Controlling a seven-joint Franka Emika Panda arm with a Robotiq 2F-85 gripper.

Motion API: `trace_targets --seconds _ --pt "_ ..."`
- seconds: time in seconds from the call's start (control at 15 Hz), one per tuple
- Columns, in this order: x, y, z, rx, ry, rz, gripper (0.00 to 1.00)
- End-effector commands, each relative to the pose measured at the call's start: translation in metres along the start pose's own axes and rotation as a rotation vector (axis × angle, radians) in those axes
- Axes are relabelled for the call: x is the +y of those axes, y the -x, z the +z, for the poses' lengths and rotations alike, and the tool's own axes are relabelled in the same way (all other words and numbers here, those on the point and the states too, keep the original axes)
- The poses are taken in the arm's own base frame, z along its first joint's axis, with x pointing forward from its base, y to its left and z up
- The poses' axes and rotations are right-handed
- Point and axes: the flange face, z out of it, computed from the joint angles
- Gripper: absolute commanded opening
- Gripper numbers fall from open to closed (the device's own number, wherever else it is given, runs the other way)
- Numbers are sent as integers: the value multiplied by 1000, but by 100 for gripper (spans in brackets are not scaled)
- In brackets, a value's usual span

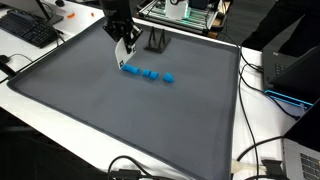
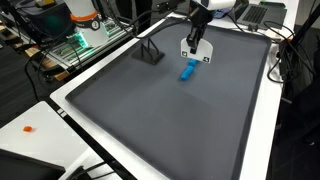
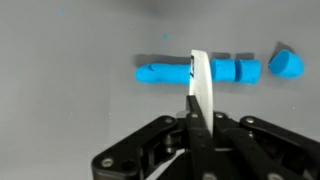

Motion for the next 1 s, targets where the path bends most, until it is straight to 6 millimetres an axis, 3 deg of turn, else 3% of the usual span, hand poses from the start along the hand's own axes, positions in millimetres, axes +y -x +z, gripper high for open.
trace_targets --seconds 0.0,0.93 --pt "4 4 13 -28 9 -9 1" --pt "8 2 64 -74 35 -34 1"
